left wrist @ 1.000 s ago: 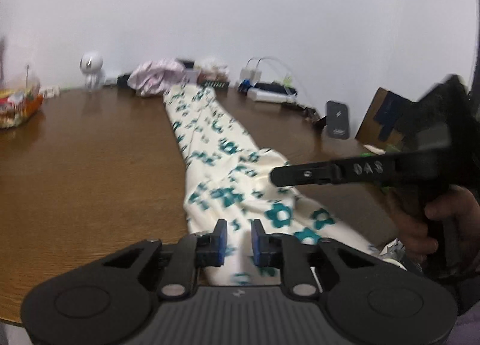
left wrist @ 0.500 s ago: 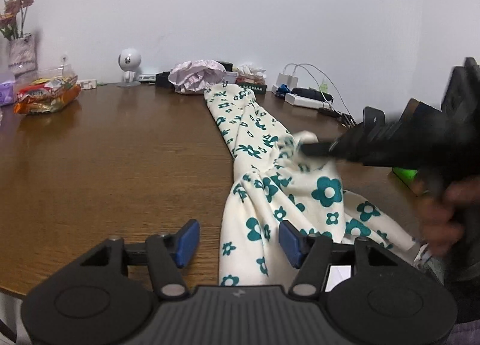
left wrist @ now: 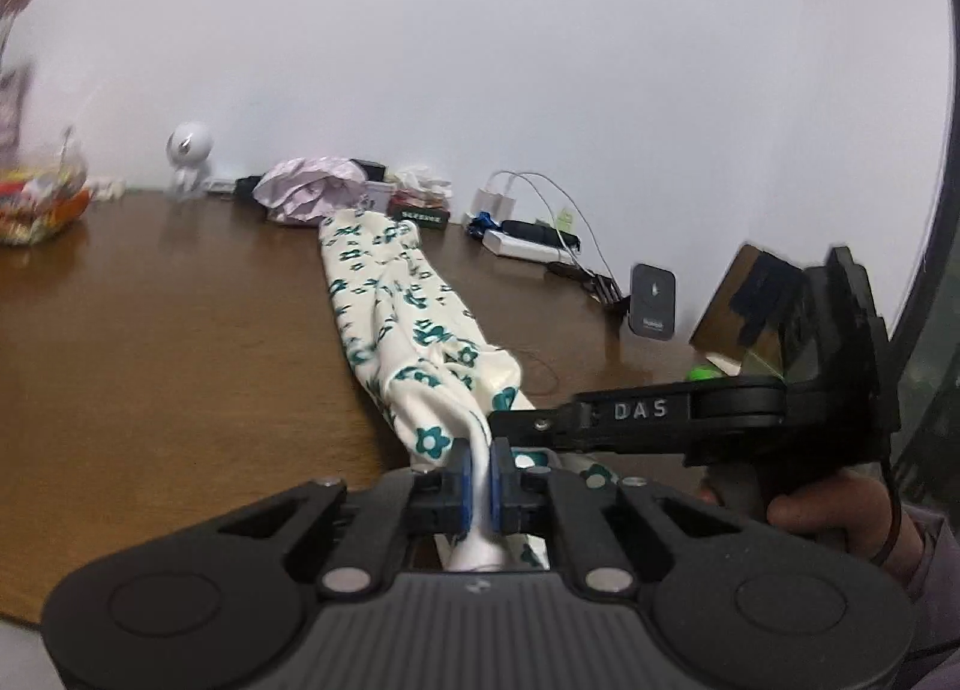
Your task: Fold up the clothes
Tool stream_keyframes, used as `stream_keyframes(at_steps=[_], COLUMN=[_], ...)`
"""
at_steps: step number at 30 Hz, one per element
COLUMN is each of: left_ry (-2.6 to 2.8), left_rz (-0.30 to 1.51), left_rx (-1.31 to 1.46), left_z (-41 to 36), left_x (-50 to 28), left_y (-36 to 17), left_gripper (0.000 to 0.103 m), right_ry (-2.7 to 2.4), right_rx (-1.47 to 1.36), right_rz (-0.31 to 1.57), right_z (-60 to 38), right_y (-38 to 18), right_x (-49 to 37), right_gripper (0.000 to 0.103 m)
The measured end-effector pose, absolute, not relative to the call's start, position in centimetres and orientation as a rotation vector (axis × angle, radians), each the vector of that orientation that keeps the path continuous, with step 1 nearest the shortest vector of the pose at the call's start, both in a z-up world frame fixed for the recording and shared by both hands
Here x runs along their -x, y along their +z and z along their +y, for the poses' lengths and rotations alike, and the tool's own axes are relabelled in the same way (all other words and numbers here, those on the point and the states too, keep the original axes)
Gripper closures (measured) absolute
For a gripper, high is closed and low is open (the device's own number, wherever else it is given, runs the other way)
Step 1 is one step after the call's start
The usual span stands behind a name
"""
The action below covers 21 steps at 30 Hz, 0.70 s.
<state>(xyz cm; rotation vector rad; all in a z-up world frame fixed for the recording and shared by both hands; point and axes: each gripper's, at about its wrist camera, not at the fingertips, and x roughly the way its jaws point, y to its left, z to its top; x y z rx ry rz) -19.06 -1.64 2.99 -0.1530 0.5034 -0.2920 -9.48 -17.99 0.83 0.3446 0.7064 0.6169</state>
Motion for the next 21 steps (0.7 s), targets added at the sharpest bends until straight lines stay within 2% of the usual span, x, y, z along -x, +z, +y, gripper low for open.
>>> stream_keyframes(at_steps=[1,5,6,7,8,10,12,14,18,20,21], left_ry=[-0.281,-0.295,-0.302,-0.31,-0.366,-0.469,-0.523,-0.548,-0.594,-0.56,-0.542], left_rz=[0.521,0.564,0.566,0.569,0.544,0.458,0.387,0.333,0.343,0.334,0.33], left_rx=[0.117,0.082,0.081,0.081,0.083,0.041,-0.117,-0.305,-0.574,-0.626,-0.651], left_z=[-2.4,-3.2,-3.2,-3.2,-2.9,-2.1,-2.0,-2.1,-3.6,-3.4,-3.3], left_x=[18.9,18.8,18.9,19.1,19.6,21.4,23.0,24.5,25.8,25.8,25.8], left_y=[2.9,1.1,0.8,0.5,0.7,1.3,1.4,1.0,-1.6,-2.4,-2.9], left_gripper=[0.097,0.09,0.078,0.059,0.051,0.029,0.021,0.02,0.02,0.02,0.02], right_ry=[0.631,0.608,0.613,0.619,0.659,0.759,0.848,0.912,0.913,0.895,0.892], right_rx=[-0.343,-0.24,-0.157,-0.074,0.018,0.187,0.354,0.507,0.665,0.673,0.654], right_rz=[0.708,0.615,0.575,0.534,0.492,0.41,0.338,0.299,0.251,0.222,0.222], right_z=[-18.1,-19.6,-19.8,-20.0,-20.1,-20.4,-20.3,-20.0,-18.6,-18.0,-17.8], right_y=[0.9,2.2,2.5,2.7,2.8,2.3,1.6,0.5,-1.4,-1.9,-1.9], right_x=[9.6,11.1,12.0,12.9,14.1,16.9,19.7,21.8,22.4,21.6,21.0], right_gripper=[0.068,0.061,0.06,0.056,0.052,0.025,0.017,0.017,0.019,0.026,0.037])
